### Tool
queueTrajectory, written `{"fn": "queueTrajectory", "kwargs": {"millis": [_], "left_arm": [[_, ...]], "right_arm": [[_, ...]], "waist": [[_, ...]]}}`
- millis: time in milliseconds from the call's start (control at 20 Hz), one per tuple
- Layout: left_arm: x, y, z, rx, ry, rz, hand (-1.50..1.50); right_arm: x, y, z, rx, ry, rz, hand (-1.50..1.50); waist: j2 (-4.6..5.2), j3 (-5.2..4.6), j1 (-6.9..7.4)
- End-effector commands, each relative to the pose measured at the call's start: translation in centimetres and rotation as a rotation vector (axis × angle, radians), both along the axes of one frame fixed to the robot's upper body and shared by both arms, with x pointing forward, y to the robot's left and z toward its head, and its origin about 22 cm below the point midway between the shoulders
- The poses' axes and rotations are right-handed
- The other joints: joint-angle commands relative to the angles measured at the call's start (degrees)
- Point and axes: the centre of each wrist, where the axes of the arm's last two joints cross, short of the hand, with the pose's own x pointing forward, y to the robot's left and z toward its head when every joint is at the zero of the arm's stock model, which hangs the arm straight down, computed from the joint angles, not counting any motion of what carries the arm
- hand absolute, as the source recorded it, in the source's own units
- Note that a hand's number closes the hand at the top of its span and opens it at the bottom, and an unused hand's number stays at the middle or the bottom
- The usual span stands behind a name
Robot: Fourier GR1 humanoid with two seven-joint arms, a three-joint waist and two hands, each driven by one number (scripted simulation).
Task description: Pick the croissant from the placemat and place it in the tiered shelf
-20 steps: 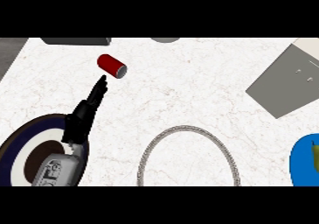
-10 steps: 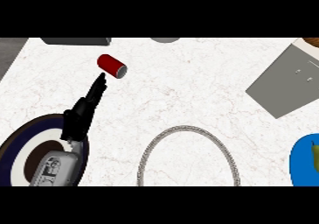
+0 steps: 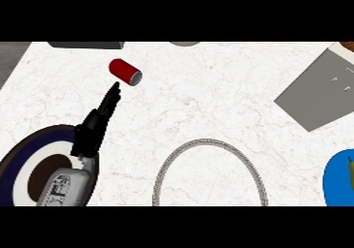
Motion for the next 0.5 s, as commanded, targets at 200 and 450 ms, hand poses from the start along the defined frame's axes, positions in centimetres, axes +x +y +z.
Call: {"fn": "queueTrajectory", "kwargs": {"millis": [200, 450], "left_arm": [[-0.6, -0.1, 0.3, -0.014, 0.001, -0.004, 0.0], [-0.2, 0.4, 0.5, -0.008, -0.009, 0.016, 0.0]], "right_arm": [[-7.2, -4.9, 0.0, -0.041, 0.233, -0.077, -1.5], [-9.3, -6.1, -0.3, -0.102, 0.239, -0.059, -1.5]], "waist": [[0.25, 0.34, 0.26], [0.67, 0.68, 0.0]]}}
